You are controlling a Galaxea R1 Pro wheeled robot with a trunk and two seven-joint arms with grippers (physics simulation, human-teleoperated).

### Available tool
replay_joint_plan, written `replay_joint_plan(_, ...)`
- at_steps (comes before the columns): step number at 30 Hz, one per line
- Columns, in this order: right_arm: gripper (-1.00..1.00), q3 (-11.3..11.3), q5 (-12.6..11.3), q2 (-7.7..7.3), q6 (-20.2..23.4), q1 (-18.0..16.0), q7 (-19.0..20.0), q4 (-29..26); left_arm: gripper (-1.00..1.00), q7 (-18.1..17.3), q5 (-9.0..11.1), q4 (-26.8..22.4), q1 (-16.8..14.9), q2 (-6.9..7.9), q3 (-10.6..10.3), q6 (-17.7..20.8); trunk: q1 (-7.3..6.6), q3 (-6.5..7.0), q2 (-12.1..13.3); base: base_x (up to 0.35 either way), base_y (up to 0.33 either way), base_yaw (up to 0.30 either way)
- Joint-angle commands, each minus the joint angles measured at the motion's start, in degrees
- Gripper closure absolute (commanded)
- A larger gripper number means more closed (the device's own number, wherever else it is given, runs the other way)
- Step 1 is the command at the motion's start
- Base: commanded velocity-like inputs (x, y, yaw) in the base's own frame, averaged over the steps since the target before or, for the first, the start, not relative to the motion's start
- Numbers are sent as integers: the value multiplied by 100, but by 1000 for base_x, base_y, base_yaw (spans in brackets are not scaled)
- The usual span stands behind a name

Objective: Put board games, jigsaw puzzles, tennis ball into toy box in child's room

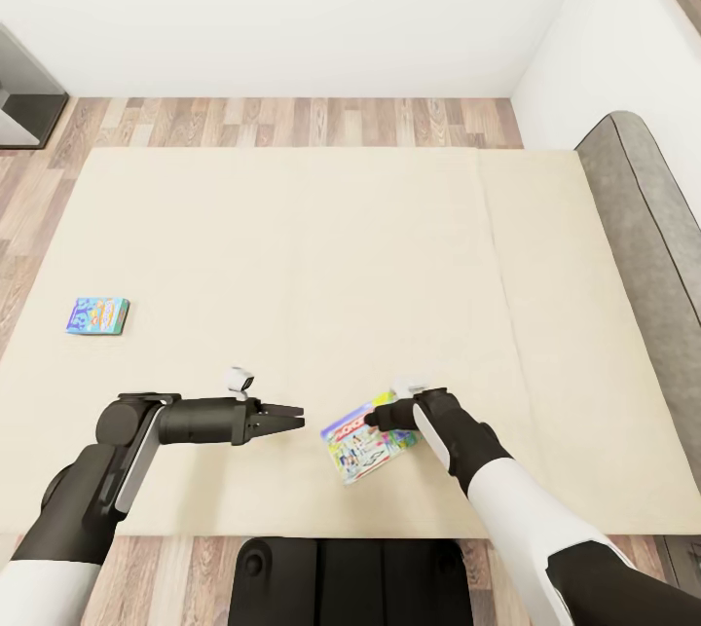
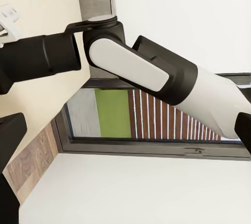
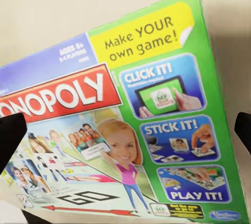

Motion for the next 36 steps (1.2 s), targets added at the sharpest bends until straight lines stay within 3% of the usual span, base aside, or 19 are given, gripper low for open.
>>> replay_joint_plan(1, -100, 17, -47, -4, 28, -2, 7, -6, -100, -4, 19, -1, -2, 5, -8, 59, 3, -6, -9, 0, 0, 0)
replay_joint_plan(36, -100, 0, -45, -20, 33, -2, 105, -6, -100, -4, 19, -1, -1, 5, -8, 58, 3, -6, -9, 0, 0, 0)
